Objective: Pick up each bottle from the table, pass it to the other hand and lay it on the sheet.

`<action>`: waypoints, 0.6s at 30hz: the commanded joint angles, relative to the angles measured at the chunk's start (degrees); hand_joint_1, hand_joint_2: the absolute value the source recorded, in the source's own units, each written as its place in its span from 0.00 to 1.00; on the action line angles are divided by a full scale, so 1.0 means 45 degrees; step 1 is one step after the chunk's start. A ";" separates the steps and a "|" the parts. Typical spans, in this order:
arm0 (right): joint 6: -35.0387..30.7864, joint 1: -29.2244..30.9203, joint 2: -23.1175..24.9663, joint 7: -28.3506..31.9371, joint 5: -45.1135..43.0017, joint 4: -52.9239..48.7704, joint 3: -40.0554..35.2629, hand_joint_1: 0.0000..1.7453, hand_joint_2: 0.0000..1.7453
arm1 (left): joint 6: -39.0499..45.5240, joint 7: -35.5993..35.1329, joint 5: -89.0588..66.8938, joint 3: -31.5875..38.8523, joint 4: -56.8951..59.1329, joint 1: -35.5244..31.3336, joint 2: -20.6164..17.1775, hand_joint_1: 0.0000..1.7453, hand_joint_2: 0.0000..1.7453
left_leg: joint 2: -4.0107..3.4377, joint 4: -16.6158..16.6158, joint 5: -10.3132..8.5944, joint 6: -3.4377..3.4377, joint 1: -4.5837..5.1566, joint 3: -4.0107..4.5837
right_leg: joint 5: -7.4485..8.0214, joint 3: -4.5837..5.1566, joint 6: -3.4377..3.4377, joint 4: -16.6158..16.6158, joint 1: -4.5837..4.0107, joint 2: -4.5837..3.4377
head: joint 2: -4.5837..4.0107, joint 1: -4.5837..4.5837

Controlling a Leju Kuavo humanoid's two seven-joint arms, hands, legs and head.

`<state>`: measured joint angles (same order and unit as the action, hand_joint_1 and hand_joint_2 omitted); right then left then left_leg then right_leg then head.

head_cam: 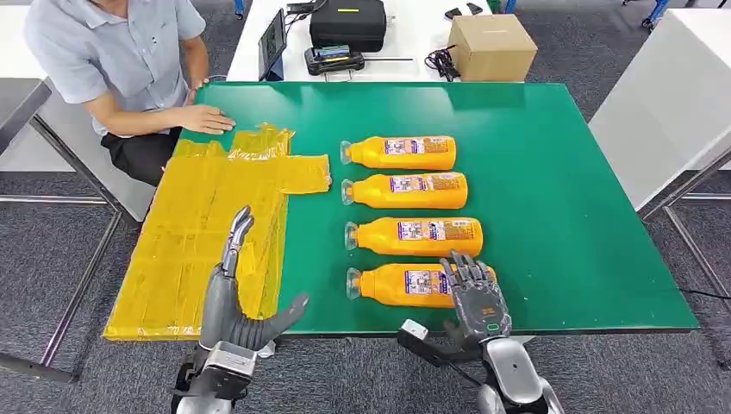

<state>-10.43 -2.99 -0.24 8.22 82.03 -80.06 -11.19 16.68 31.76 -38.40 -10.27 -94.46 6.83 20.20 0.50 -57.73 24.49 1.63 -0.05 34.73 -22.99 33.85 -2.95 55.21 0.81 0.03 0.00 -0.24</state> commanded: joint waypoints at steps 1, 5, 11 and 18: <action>0.0298 0.0782 -0.0225 0.0231 -0.0686 0.1341 -0.0165 0.00 1.00 | -0.0156 -0.0128 -0.0158 -0.0455 0.0039 0.0194 -0.0044 0.00 1.00 | -0.0028 0.0007 0.0019 -0.0013 -0.0005 -0.0045 | -0.0011 -0.0038 0.0018 -0.0008 -0.0007 -0.0021 | 0.0000 -0.0005; 0.0326 0.0999 -0.0159 0.0267 -0.0742 0.1846 -0.0108 0.00 1.00 | -0.0192 -0.0131 -0.0233 -0.0535 0.0135 0.0094 -0.0055 0.00 1.00 | -0.0025 0.0014 0.0019 -0.0015 -0.0003 -0.0058 | -0.0011 -0.0052 0.0021 -0.0015 -0.0006 -0.0017 | 0.0000 -0.0005; 0.0373 0.1002 -0.0172 0.0232 -0.0756 0.2216 -0.0158 0.00 1.00 | -0.0200 -0.0131 -0.0294 -0.0545 0.0141 0.0100 -0.0060 0.00 1.00 | -0.0015 0.0009 0.0015 -0.0013 -0.0008 -0.0041 | -0.0010 -0.0039 0.0017 -0.0013 -0.0009 -0.0009 | 0.0000 -0.0005; 0.0361 0.1363 -0.0304 -0.0215 -0.0162 0.2818 -0.0211 0.00 1.00 | -0.0205 -0.0153 -0.0453 -0.0509 0.0060 0.0124 -0.0058 0.00 1.00 | -0.0022 0.0010 0.0013 -0.0013 -0.0007 -0.0056 | -0.0007 -0.0045 0.0019 -0.0012 -0.0010 -0.0010 | 0.0000 0.0000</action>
<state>-8.90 0.09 -0.55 8.65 79.01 -74.95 -11.19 15.76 31.52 -40.13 -10.88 -94.95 7.01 20.11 0.47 -57.73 24.49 1.63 -0.05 34.67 -22.98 33.83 -2.94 55.21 0.81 0.02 0.00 -0.24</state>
